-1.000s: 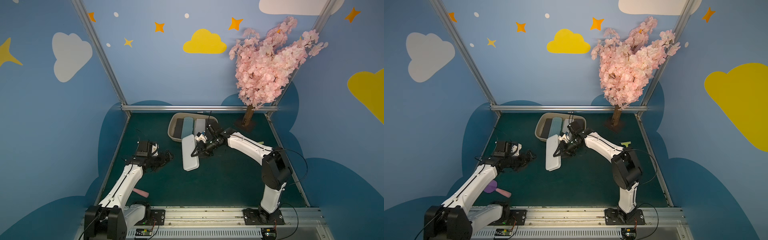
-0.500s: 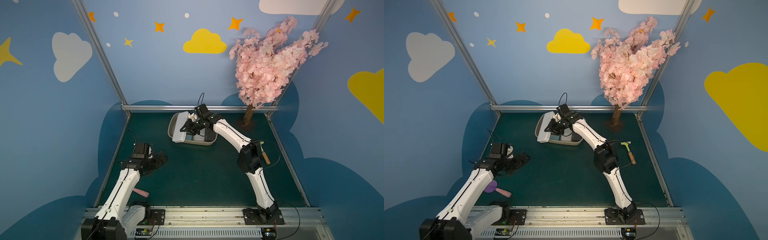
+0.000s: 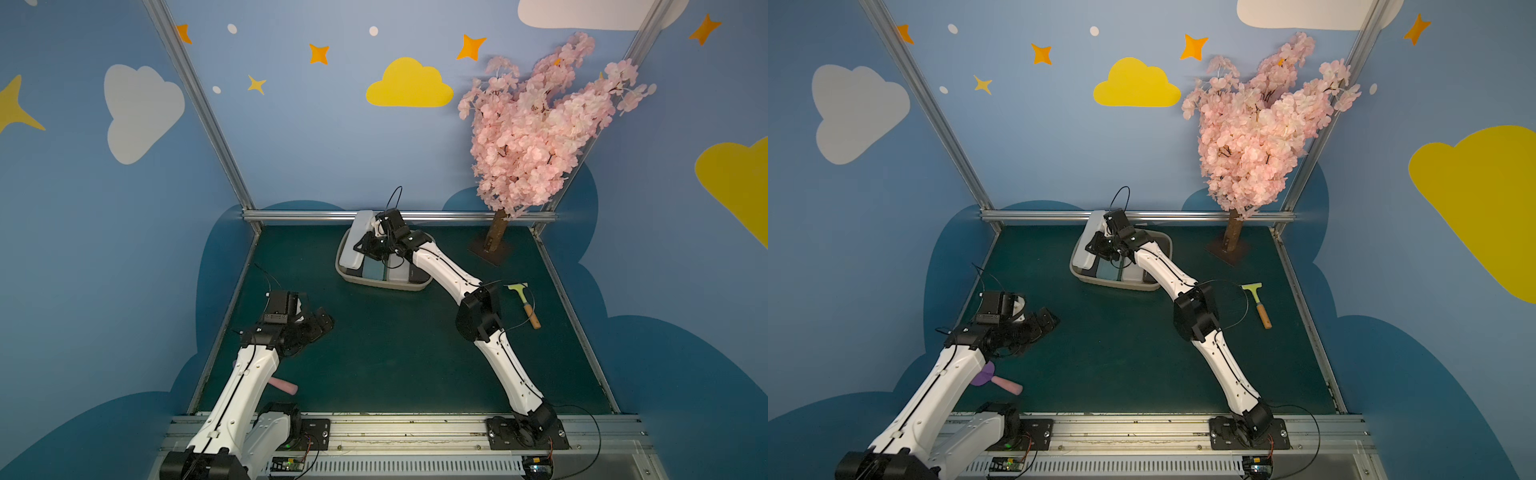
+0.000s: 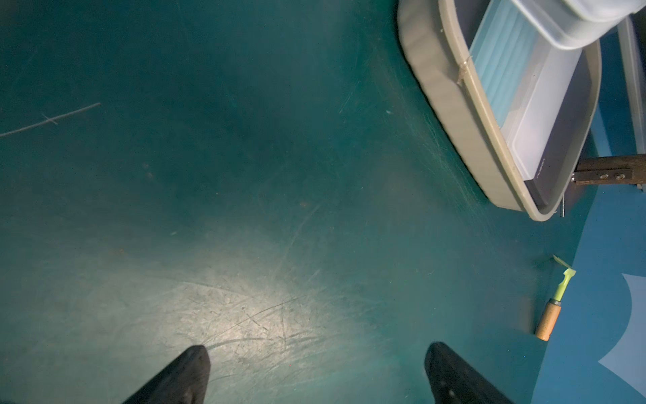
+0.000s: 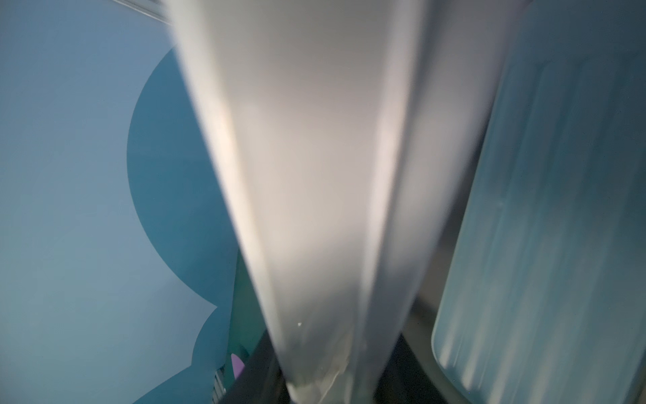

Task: Put the pencil case into the storage box
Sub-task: Adjust the storage box at the center of the board.

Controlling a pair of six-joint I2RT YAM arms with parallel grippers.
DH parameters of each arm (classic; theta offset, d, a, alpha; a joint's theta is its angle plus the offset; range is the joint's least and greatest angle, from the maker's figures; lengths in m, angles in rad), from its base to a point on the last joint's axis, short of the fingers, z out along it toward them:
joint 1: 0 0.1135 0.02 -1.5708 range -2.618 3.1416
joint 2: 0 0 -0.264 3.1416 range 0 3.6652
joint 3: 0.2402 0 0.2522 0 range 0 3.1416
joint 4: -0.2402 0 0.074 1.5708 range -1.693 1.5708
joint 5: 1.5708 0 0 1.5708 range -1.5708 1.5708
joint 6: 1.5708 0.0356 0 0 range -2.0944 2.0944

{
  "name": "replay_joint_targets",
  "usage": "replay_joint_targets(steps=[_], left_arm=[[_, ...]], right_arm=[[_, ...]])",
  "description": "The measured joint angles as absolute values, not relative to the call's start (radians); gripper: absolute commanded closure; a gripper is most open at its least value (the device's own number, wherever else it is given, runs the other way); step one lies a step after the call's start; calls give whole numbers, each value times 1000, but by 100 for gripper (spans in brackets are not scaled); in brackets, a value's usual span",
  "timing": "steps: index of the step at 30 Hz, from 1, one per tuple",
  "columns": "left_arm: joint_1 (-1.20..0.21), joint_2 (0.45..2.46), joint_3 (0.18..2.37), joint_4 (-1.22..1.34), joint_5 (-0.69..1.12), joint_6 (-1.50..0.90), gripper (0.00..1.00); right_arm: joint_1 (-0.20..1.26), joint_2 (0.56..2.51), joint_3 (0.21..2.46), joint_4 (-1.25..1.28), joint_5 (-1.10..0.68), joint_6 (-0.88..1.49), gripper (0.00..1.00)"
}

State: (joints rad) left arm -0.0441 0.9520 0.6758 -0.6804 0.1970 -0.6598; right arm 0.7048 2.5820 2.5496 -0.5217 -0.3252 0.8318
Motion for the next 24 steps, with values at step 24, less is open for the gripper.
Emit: replay_joint_targets(steps=[24], left_arm=[[-40, 935, 643, -677, 197, -661, 1]], right_arm=[[716, 2507, 2407, -653, -188, 717, 93]])
